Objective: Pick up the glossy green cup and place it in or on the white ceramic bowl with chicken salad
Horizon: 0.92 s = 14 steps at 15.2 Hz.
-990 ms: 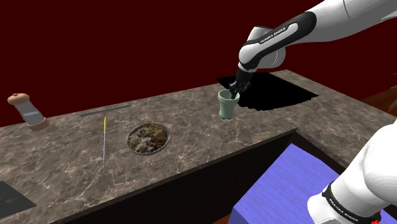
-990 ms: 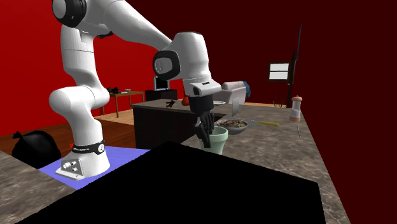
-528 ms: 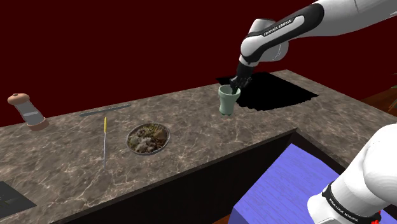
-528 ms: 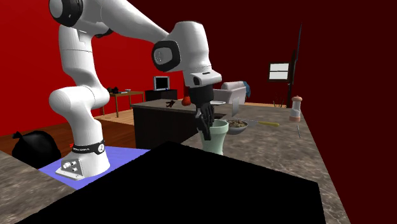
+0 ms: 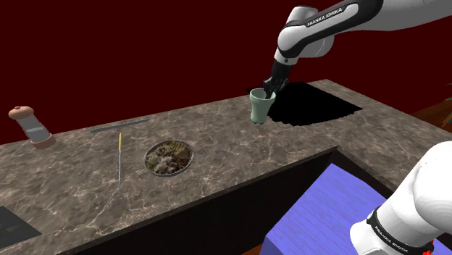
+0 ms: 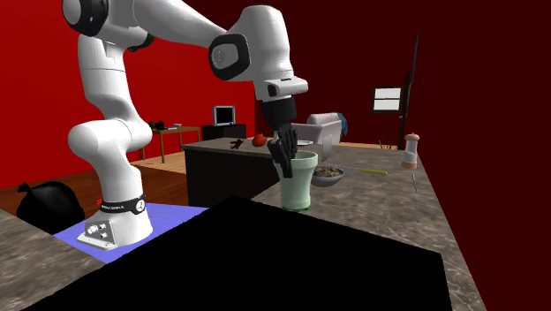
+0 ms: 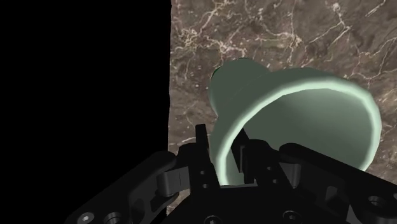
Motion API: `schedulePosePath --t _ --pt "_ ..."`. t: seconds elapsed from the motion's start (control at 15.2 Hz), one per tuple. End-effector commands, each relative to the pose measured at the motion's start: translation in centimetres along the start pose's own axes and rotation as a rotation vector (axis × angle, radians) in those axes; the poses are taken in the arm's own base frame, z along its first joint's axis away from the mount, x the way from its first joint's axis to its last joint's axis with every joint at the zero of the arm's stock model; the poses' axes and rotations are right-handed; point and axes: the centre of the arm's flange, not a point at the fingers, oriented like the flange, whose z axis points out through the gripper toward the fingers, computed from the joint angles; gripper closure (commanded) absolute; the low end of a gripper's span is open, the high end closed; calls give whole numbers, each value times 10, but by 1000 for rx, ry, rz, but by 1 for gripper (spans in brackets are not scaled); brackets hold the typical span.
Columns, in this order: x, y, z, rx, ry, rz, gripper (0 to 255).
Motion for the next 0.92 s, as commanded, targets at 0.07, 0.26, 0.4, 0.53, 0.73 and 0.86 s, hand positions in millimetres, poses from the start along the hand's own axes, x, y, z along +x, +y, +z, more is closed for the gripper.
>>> schedulePosePath --t 0.07,0.26,0.4,0.53,0.73,0.86 --pt "3 -2 -16 0 0 0 255" --pt "5 -4 -31 0 0 0 255" --pt "6 -5 -42 0 0 0 255" --pt "8 -6 -52 0 0 0 255" --pt "10 -8 -68 0 0 0 255" --pt "12 -9 -78 0 0 0 255"
